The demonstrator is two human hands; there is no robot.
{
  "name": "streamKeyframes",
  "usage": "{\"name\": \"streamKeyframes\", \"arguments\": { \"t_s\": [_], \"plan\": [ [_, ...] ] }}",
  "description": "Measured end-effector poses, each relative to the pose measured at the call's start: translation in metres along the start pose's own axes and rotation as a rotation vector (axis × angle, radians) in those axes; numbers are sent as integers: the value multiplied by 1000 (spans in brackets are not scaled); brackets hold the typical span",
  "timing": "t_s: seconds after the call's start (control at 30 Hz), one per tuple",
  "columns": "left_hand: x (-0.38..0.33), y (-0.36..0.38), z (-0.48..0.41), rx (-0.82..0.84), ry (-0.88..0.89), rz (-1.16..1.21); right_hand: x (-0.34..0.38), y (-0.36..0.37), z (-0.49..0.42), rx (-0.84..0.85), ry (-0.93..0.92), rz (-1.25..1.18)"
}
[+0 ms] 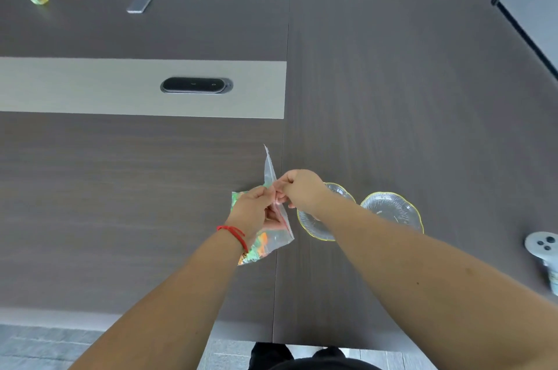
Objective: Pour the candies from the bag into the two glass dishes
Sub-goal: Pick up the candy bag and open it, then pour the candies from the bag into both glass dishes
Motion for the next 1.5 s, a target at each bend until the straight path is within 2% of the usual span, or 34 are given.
{"name": "streamKeyframes", "arguments": {
  "t_s": [0.07, 0.13, 0.2, 0.27, 0.37, 0.47, 0.53, 0.57, 0.6, 0.63, 0.67, 0.7, 0.73, 0.8, 0.83, 0.93, 0.97, 1.03, 1.1, 1.17, 1.27, 1.33, 1.5],
  "plan": [
    [-2, -4, -1, -124, -5, 132, -1, -1, -6, -27, 22, 126],
    [-6, -23, -1, -332, 52, 191, -5, -14, -10, -73, 61, 429],
    [-10, -52, 2, -519, 133, -1, -11, -34, -5, -134, 108, 696],
    [-16, -74, 9, -616, 240, -369, -15, -47, 2, -192, 121, 809],
    [-26, -75, 14, -629, 432, -746, -13, -47, 3, -194, 154, 799],
    [-42, -63, 20, -666, 485, -860, -7, -51, 8, -206, 273, 569],
    [-49, -57, 23, -688, 514, -884, -5, -54, 13, -219, 323, 573],
    [-52, -54, 24, -694, 529, -881, -1, -53, 15, -271, 270, 691],
    [-55, -51, 25, -684, 557, -881, 6, -48, 15, -371, 128, 826],
    [-59, -46, 25, -647, 584, -890, 15, -38, 18, -465, -93, 896],
    [-62, -42, 23, -590, 606, -904, 26, -25, 22, -472, -335, 884],
    [-65, -39, 22, -535, 619, -917, 36, -13, 26, -388, -497, 846],
    [-68, -36, 21, -488, 627, -897, 44, -1, 29, -252, -550, 829],
    [-70, -35, 21, -427, 626, -718, 54, 16, 27, -48, -427, 924],
    [-70, -36, 22, -400, 609, -592, 54, 18, 22, -12, -335, 976],
    [-58, -44, 15, -248, 514, -296, 68, 6, 15, -34, -206, 765],
    [-52, -46, 12, -171, 479, -294, 75, 2, 15, -58, -192, 662],
    [-33, -48, 6, -77, 401, -444, 88, -6, 18, -105, -213, 371],
    [-7, -46, 6, -127, 319, -618, 102, -10, 25, -123, -282, 98],
    [17, -42, 8, -196, 258, -711, 110, -12, 32, -114, -289, -35],
    [35, -44, 9, -257, 154, -676, 116, -16, 35, -111, -267, -76],
    [36, -49, 9, -259, 151, -607, 114, -23, 35, -145, -239, -139],
    [32, -67, 6, -282, 184, -646, 102, -49, 38, -273, -174, -263]
  ]
}}
Point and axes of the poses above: each hand's wrist, its own z-axis away from the middle knuckle, its own y-axis out of the palm, x = y × z, the point moved 3 cm from there along -z, towards the middle knuckle, and after that the axes turned 6 degrees about x, right-handed, at the moved point
